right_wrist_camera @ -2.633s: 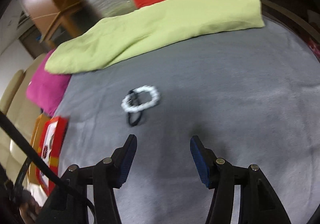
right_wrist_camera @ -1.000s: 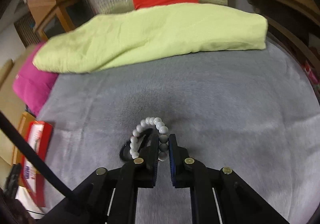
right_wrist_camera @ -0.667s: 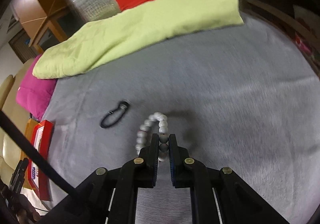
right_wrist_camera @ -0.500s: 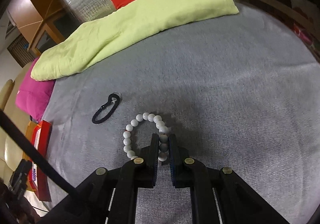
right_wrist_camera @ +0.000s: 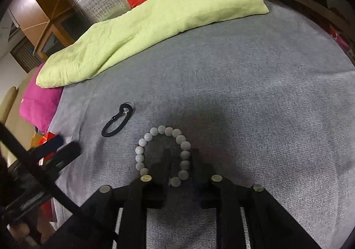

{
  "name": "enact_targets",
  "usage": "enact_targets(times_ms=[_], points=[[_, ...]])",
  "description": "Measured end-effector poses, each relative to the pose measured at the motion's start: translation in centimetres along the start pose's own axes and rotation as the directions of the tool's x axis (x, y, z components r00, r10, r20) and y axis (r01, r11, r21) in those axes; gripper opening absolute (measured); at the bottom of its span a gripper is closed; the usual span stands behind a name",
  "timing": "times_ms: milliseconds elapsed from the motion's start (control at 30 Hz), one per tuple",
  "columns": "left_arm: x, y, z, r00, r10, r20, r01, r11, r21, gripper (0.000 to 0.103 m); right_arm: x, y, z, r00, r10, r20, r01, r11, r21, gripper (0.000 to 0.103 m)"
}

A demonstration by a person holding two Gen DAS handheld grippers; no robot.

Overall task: Organize jewelry
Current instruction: 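Grasp the black hair tie with the left tool while the right tool holds the white bracelet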

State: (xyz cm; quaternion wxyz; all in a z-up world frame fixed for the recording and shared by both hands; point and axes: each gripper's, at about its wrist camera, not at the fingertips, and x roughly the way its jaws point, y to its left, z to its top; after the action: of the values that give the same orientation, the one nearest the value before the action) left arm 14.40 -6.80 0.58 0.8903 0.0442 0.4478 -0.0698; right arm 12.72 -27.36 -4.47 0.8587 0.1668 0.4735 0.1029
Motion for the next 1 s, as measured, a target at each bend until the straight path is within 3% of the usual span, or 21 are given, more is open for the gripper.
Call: enact_targets(times_ms=[233,267,333,367,433,567,633,667,1000], points=[[3.6,-1.2,1.0,0.999,0.011,-0.051,-0.010,1.000,0.023,0.068,0.3,0.2,0.2,1.000,0.010,-0.003,-0.010,1.000,0.001,0.032],[4.2,-1.3,0.8,0.997,0.013,-0.070,-0.010,0.999,0.033,0.053,0.3,0.2,0.2,1.000,0.010,-0.003,-0.010,1.000,0.001,0.032],[4.6,-1.5,0.5,0.998,-0.004,-0.066,0.007,0.999,0.046,0.033,0.4,0.2,0.2,1.000,0.009,-0.004,-0.009,1.000,0.002,0.032],[4.5,-1.9,0.5,0.998,0.019,-0.058,-0.015,0.998,0.065,0.014,0.5,0.3,0.2,1.000,0.007,-0.004,-0.007,1.000,0.001,0.032],[4.3,-2.2,0.2,0.998,0.020,-0.057,-0.015,0.996,0.083,0.009,0.5,0.4,0.3,1.000,0.005,-0.003,-0.005,1.000,-0.003,0.032],[3.5,-1.8,-0.5,0.998,-0.029,-0.055,0.032,0.997,0.072,0.008,0.6,0.4,0.4,1.000,0.014,-0.002,-0.014,1.000,-0.002,0.029],[2.6,-1.4,-1.2,0.998,-0.047,-0.041,0.050,0.997,0.067,0.008,0.7,0.4,0.3,1.000,0.017,-0.007,-0.017,1.000,-0.001,0.013],[2.2,-1.2,-1.5,0.998,-0.054,-0.033,0.056,0.997,0.061,0.008,0.7,0.3,0.3,1.000,0.026,-0.011,-0.026,1.000,0.003,0.011],[-1.3,1.2,-4.0,0.993,-0.104,0.057,0.104,0.995,0.006,0.008,0.0,0.8,-0.1,0.995,0.096,0.016,-0.096,0.995,0.013,0.010]])
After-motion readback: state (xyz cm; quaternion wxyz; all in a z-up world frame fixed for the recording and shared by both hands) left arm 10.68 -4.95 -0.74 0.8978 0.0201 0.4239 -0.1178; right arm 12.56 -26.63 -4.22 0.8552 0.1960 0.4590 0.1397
